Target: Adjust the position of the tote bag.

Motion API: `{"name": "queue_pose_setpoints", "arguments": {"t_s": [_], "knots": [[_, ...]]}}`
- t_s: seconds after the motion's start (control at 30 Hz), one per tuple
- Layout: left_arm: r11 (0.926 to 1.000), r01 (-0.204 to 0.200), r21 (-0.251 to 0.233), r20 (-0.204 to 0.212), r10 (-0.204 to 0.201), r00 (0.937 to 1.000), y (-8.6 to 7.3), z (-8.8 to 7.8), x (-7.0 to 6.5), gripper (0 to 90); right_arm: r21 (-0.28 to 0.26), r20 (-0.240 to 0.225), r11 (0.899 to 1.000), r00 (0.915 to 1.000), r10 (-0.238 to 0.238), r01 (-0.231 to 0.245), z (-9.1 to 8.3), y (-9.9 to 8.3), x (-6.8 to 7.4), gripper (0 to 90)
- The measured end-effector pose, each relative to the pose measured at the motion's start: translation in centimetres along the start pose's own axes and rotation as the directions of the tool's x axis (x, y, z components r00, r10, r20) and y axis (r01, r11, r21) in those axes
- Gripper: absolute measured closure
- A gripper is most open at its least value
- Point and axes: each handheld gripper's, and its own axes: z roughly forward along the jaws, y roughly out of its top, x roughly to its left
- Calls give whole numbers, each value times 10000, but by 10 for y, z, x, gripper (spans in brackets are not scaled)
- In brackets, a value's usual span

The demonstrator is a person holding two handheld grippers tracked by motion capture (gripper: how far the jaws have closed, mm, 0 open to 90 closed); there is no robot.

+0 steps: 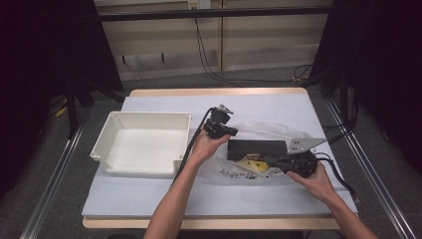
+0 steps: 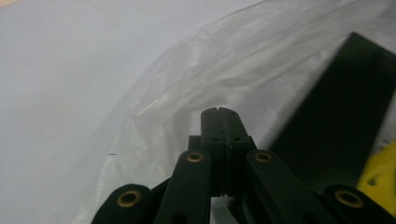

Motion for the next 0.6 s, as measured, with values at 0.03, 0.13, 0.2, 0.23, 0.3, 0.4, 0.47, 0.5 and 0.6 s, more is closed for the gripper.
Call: {"name": "queue_pose_setpoints", "arguments": {"t_s": [0.03,0.13,0.2,0.23,0.3,0.4,0.47,0.5,0.6], "knots": [[9999,23,-112,57,-22,10000,-1,-3,-2,900,-70,66,10000,10000,42,-41,-2,1,-2,900],[9993,-284,-245,-21,283,9996,-3,-15,-9,900,-207,275,9997,9996,105,-100,-7,5,-10,900],[9983,-444,-375,43,446,9990,-3,-23,-13,900,-290,462,9994,9987,198,-184,-9,8,-17,900],[9974,-506,-515,108,512,9986,-4,-26,-16,900,-358,538,9991,9982,261,-242,-10,9,-20,900],[9961,-640,-607,162,651,9977,-7,-34,-22,900,-445,677,9984,9970,373,-344,-14,11,-26,900],[9939,-863,-684,415,892,9951,-17,-41,-34,900,-571,881,9972,9947,530,-481,-19,14,-35,900],[9917,-1174,-534,452,1198,9918,-24,-45,-43,900,-625,1011,9965,9930,608,-547,-22,16,-41,900],[9911,-1223,-535,567,1253,9905,-29,-45,-47,900,-603,1082,9967,9923,600,-537,-23,18,-43,900],[9899,-1390,-267,779,1407,9870,-43,-44,-55,900,-585,1189,9963,9904,698,-632,-23,22,-53,900]]}}
